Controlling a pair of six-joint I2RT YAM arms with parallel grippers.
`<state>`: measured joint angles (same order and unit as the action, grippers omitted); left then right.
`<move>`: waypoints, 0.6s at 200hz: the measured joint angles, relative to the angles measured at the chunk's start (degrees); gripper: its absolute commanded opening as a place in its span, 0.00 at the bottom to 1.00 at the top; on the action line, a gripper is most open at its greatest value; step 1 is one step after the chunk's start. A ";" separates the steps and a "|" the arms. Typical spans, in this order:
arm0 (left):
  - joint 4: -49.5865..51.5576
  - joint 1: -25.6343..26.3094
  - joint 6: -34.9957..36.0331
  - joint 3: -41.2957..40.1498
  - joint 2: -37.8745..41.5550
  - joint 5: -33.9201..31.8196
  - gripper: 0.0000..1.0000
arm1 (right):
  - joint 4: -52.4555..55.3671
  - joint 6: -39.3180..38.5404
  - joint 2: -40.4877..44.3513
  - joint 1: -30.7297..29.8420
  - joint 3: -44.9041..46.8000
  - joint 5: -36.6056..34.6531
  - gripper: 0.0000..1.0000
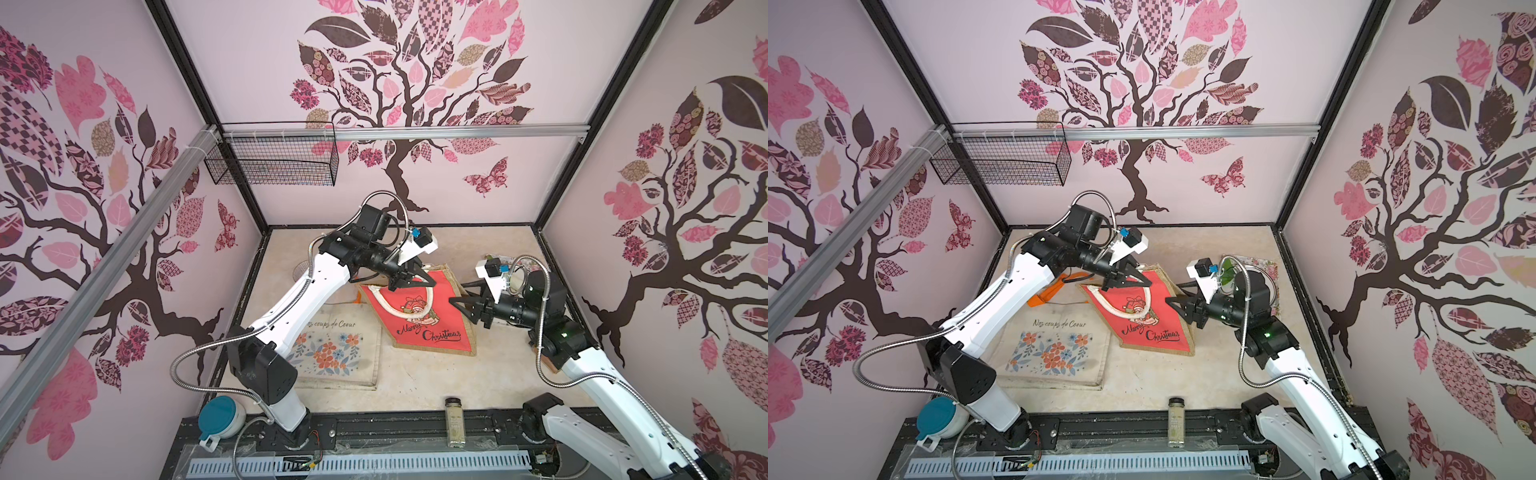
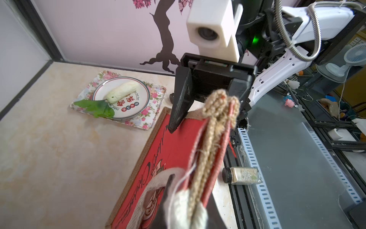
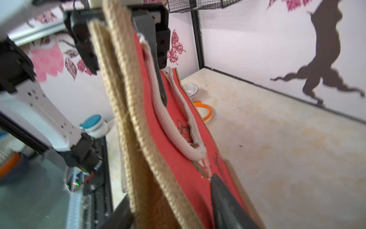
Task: Put away the canvas bag
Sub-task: Press the canvas bag at the center of the board.
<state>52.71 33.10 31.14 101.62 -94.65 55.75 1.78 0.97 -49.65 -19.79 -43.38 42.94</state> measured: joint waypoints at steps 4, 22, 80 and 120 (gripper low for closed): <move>0.00 0.04 -0.20 0.00 0.22 0.00 0.00 | -0.59 -0.24 -0.02 -0.02 0.00 0.42 0.16; -0.11 -0.04 -1.36 0.00 0.24 0.04 0.00 | -1.42 0.48 0.11 -0.39 0.31 1.62 0.14; -2.67 0.22 -6.16 -0.61 0.24 -0.42 0.00 | -2.08 1.36 0.02 -0.72 1.92 0.72 0.15; -4.13 0.22 -8.26 -2.40 0.94 -1.33 0.00 | -2.71 3.69 0.13 -1.97 2.95 -1.81 0.85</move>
<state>48.58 33.32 22.87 99.22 -93.71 54.41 -0.93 4.67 -49.52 -21.76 -40.42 41.12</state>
